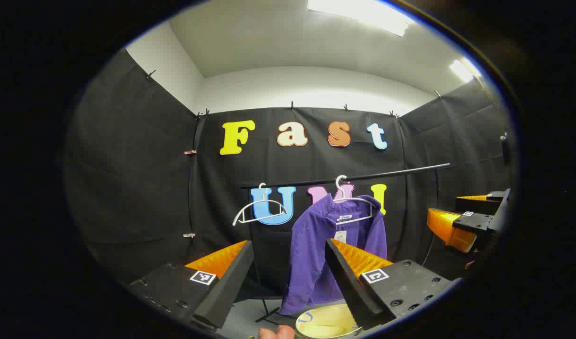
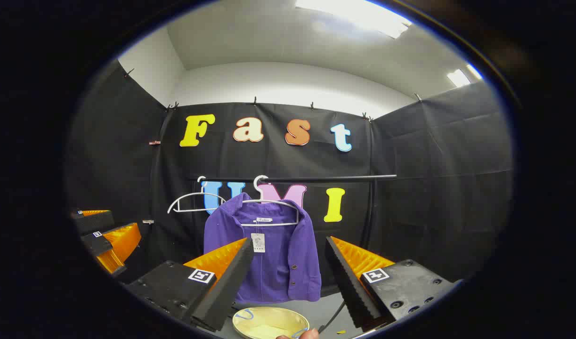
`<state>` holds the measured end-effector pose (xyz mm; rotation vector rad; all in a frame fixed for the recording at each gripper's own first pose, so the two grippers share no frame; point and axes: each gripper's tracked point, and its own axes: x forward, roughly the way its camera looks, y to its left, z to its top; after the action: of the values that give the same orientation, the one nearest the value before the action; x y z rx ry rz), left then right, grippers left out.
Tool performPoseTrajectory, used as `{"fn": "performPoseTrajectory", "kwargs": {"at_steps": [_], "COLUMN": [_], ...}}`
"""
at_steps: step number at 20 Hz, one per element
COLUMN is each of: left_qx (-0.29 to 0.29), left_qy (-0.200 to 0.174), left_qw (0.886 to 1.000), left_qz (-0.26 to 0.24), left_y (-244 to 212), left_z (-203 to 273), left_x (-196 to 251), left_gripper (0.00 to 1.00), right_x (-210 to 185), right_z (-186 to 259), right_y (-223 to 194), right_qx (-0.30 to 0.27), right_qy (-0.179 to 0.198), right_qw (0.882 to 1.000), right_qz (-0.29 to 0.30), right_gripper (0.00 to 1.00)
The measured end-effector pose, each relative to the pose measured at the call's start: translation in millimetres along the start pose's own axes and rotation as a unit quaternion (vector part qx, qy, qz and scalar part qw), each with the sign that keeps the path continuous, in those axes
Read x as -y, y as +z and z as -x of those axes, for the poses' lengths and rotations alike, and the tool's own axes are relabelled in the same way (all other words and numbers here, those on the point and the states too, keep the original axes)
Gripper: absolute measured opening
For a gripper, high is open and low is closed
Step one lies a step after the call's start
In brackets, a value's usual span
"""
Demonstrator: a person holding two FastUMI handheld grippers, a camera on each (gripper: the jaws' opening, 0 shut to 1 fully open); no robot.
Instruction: Grasp the clothes on the hanger with both hands and then place them into the laundry hamper below.
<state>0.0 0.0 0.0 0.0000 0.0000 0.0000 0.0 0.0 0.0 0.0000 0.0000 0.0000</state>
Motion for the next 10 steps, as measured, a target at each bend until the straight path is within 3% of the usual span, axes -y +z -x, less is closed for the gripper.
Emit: {"fn": "performPoseTrajectory", "kwargs": {"at_steps": [10], "left_qx": [0.002], "left_qy": [0.004], "left_qw": [1.0], "left_qz": [-0.007], "left_y": [1], "left_z": [7], "left_x": [-4], "left_gripper": [0.96], "right_x": [-2], "right_z": [7], "right_y": [1], "right_qx": [-0.001], "right_qy": [0.001], "right_qw": [1.0], "right_qz": [0.003], "right_gripper": [0.98]}}
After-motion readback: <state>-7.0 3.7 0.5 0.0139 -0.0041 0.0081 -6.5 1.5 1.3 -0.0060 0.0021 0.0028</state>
